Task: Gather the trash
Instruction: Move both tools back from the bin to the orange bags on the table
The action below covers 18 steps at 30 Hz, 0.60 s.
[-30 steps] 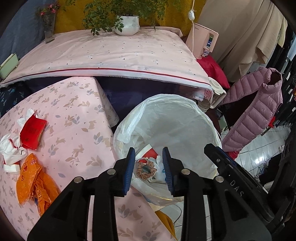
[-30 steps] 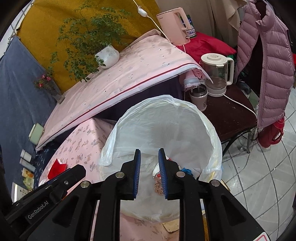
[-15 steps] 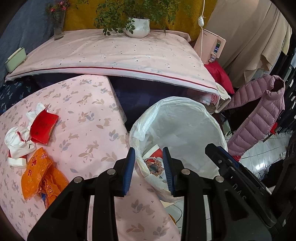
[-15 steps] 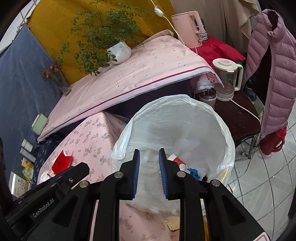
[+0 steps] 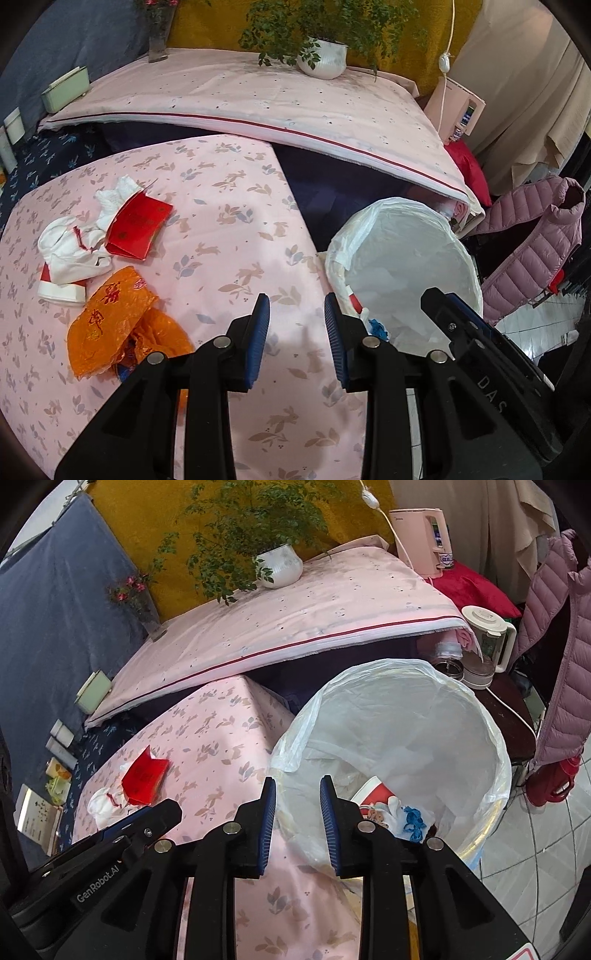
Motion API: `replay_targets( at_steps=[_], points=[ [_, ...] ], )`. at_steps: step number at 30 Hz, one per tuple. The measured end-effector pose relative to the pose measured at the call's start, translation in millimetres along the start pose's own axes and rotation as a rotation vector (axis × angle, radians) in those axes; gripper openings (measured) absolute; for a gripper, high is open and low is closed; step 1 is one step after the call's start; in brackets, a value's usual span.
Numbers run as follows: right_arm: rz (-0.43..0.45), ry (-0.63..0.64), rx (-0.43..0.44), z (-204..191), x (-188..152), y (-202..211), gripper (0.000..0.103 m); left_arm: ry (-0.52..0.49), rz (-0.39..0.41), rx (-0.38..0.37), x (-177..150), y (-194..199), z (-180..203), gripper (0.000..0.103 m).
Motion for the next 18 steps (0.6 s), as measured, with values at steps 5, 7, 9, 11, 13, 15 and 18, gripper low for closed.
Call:
replay_targets(
  at_steps=[5,7,9,11,13,15,18],
  points=[
    [-0.021,0.061,0.002,-28.2,-8.1,-5.8,0.025,0.044,0.012,0.033,-8.3,5.4,-34.2,0.031],
    [-0.034,0.083,0.004,-39.2,-12.5,-9.5,0.025,0.063,0.019,0.056,-11.6,7.8,-50.6,0.035],
    [-0.045,0.104,0.003,-49.8,-16.5,-13.5,0.025,0.079,0.027,0.076,-15.1,9.8,-64.9,0.037],
    [-0.057,0.129,0.003,-61.3,-22.0,-17.2,0.025,0.100,0.027,0.089,-18.5,10.9,-79.2,0.037],
    [-0.068,0.154,0.005,-73.7,-27.1,-20.8,0.026,0.123,0.023,0.092,-23.1,11.5,-93.5,0.037],
    [-0.075,0.176,0.005,-84.2,-32.1,-23.6,0.030,0.141,0.021,0.100,-27.0,12.3,-106.5,0.040],
    [-0.089,0.211,0.007,-100.3,-40.7,-29.4,0.034,0.164,0.019,0.114,-35.4,12.4,-125.8,0.045]
  ],
)
Point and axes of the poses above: each gripper's, at about its wrist camera, not at the fingertips, and y roughly against the way its jaws point, z to its right, x to its top, the point moved 7 cm from there along -y, roughly the way its jaws point, and after that the axes turned 14 degrees about -z, right-handed, at the moved point
